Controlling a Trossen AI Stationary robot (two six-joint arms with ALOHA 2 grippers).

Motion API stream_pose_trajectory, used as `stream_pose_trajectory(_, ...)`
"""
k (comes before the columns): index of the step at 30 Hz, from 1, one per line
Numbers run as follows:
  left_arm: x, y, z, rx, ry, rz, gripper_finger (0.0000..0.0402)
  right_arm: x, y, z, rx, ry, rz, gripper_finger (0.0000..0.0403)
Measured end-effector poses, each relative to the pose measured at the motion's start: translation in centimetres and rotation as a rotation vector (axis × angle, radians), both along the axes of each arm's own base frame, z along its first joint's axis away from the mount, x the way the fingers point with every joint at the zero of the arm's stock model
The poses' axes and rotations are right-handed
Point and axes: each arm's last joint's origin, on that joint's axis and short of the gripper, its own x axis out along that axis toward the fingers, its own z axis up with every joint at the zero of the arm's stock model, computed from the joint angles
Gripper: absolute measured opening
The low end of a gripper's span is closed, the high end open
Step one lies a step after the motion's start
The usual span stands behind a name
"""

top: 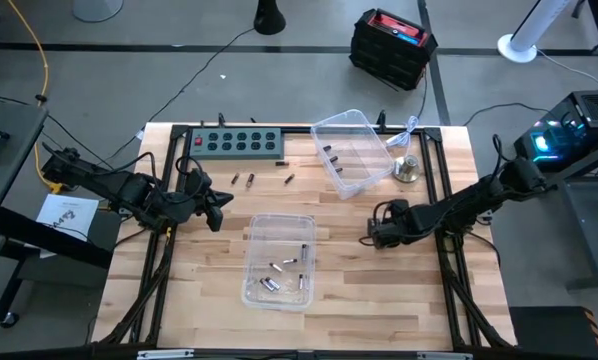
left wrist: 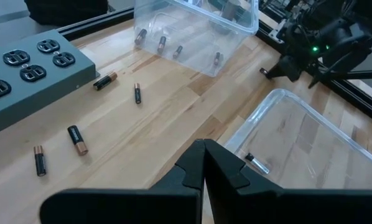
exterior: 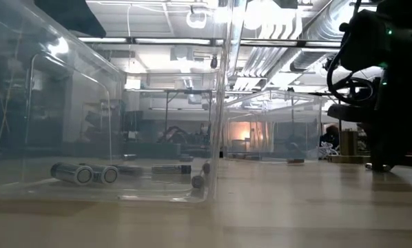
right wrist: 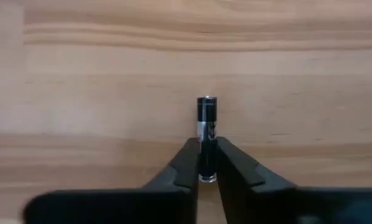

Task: Sort batteries
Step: Put the silver battery into the left transparent bin, then put the black battery into the right transparent bin

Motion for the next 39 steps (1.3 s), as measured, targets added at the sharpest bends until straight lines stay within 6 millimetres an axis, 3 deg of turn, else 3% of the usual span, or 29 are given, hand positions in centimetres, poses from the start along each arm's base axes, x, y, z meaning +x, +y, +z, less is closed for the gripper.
stream_pose_trajectory(3,0.0,0.0,0.0,0.000,0.000,-0.001,0.0000,0.7,0.4,1.4,-0.004,-0.011,0.038,0.0019)
stream_pose_trajectory(5,0.0,0.0,0.0,0.000,0.001,-0.001,0.0000,1.8,0.9,3.5,-0.039,-0.067,0.114,0.0015)
stream_pose_trajectory(13,0.0,0.0,0.0,0.000,0.001,-0.001,0.0000,8.0,3.2,13.6,-0.257,-0.523,0.541,0.0010)
stream_pose_trajectory(18,0.1,0.0,-0.1,0.003,0.004,0.001,0.0000,11.5,4.3,17.5,-0.363,-0.797,0.752,0.0008)
stream_pose_trajectory(20,0.1,0.0,-0.1,0.010,0.005,0.008,0.0000,12.7,4.4,17.9,-0.373,-0.840,0.794,0.0012)
stream_pose_trajectory(24,0.6,0.0,-0.4,0.022,0.022,0.033,0.0000,15.0,4.8,16.4,-0.329,-0.815,0.877,0.0035)
stream_pose_trajectory(30,1.9,0.5,-1.4,0.029,0.095,0.061,0.0008,17.6,5.0,14.5,-0.233,-0.781,0.951,0.0117)
stream_pose_trajectory(35,2.2,2.1,-1.1,0.034,0.155,0.079,0.0049,18.2,4.2,17.0,-0.302,-0.793,1.024,0.0177)
stream_pose_trajectory(39,2.0,4.7,-0.8,0.051,0.228,0.161,0.0104,17.5,3.0,20.1,-0.349,-0.701,1.082,0.0195)
